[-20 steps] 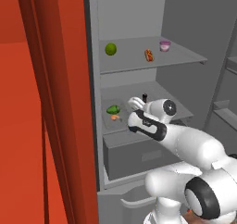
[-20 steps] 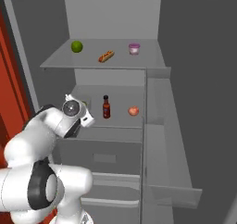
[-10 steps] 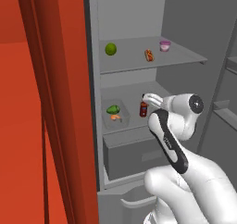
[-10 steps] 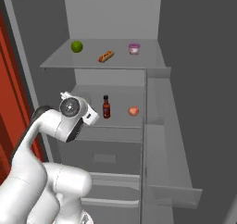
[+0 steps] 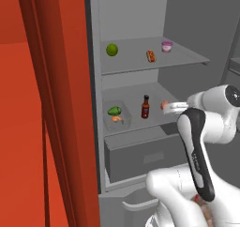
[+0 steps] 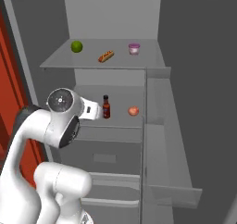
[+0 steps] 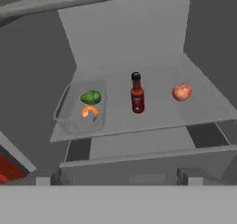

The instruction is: Place the tupperware on the second highest shelf of the fridge. Make space for the tupperware among the existing items by rearranging them on the shelves if needed. Close the fridge door when finished.

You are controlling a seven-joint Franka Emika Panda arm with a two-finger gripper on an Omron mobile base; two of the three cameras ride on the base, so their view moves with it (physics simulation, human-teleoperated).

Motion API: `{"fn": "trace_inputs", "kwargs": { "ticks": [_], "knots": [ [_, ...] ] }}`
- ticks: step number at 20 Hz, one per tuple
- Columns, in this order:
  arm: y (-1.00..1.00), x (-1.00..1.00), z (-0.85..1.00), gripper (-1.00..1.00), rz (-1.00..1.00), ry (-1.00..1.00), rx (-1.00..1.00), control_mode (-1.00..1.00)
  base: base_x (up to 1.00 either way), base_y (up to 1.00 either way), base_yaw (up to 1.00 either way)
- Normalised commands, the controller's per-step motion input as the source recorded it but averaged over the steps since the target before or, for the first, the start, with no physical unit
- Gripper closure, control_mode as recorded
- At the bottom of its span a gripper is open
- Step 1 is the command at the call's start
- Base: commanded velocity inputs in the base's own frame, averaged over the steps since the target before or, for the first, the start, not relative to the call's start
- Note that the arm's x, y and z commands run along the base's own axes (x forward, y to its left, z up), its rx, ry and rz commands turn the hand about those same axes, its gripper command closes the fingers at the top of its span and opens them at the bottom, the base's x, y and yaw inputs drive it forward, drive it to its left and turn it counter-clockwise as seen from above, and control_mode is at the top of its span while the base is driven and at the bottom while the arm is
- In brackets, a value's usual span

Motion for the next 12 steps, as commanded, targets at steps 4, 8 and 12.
{"fn": "trace_inputs", "kwargs": {
  "ticks": [4, 8, 12],
  "knots": [
    [0.46, -0.56, 0.35, -1.00, 0.14, 0.00, -0.42, -1.00, 0.00, 0.00, 0.00],
    [0.28, -0.01, 0.38, -1.00, 0.01, 0.06, -0.24, -1.00, 0.00, 0.00, 0.00],
    [-0.01, 0.00, 0.06, -1.00, -0.01, 0.01, -0.05, -1.00, 0.00, 0.00, 0.00]
  ]
}}
